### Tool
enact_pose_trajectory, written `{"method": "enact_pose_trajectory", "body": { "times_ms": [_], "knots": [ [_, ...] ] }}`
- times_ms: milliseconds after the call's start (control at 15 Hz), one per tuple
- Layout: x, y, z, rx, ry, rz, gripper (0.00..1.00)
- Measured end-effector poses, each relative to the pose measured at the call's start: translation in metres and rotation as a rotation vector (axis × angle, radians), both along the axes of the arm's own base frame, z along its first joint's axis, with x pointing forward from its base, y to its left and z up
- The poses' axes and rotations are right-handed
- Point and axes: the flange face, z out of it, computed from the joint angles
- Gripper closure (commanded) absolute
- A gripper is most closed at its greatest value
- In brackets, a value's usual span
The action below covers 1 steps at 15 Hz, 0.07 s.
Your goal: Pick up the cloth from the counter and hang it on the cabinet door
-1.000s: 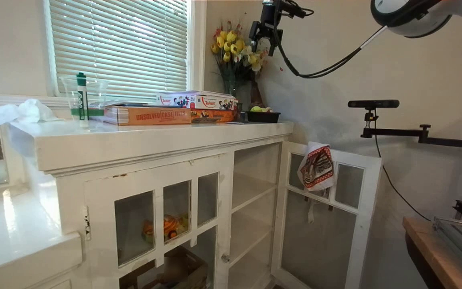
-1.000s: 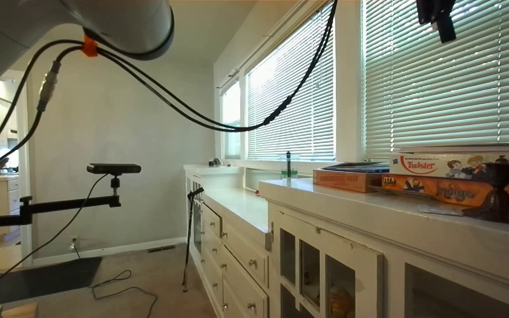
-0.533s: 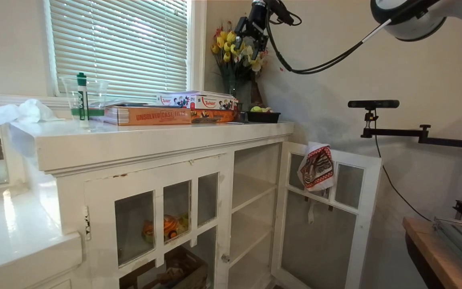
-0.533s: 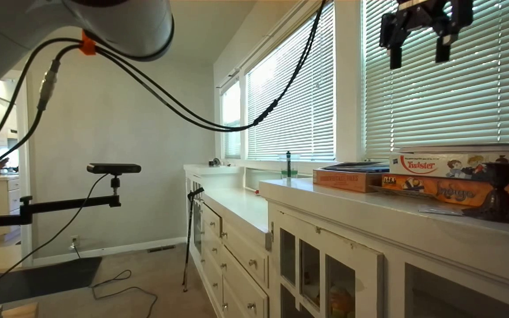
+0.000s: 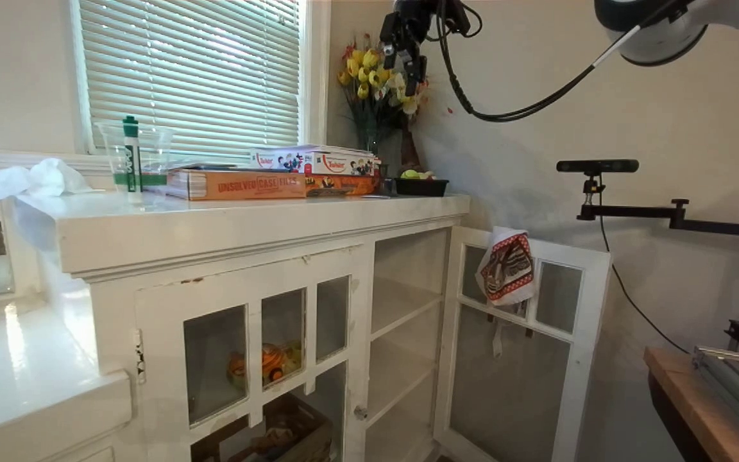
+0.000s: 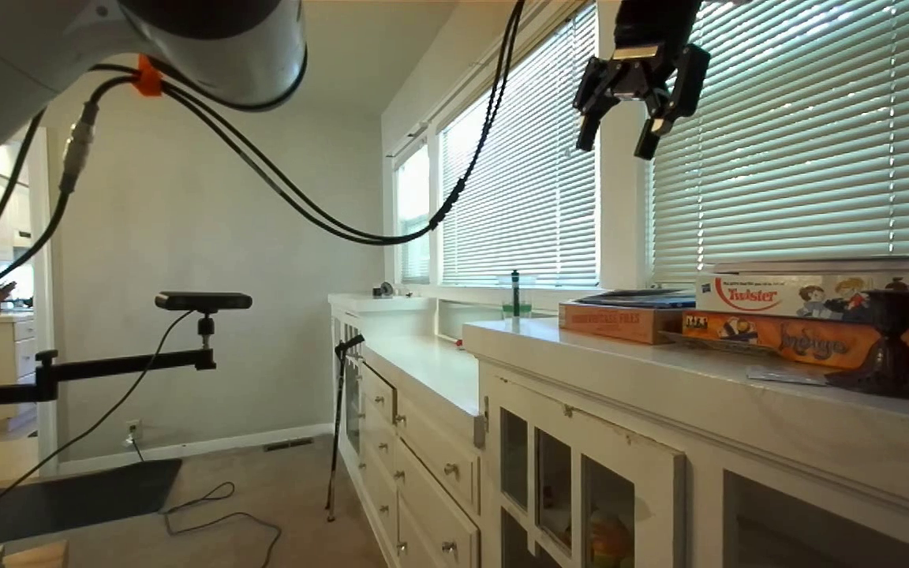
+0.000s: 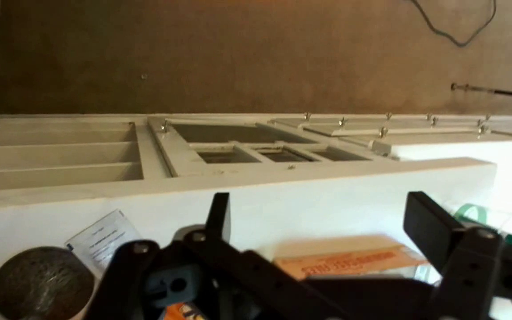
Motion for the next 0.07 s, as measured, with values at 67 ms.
{"method": "enact_pose_trajectory", "body": {
  "times_ms": [67],
  "knots": [
    [-0.0004,0.0049,-0.0013,0.005,0.014,0.02,0.0]
  ]
}}
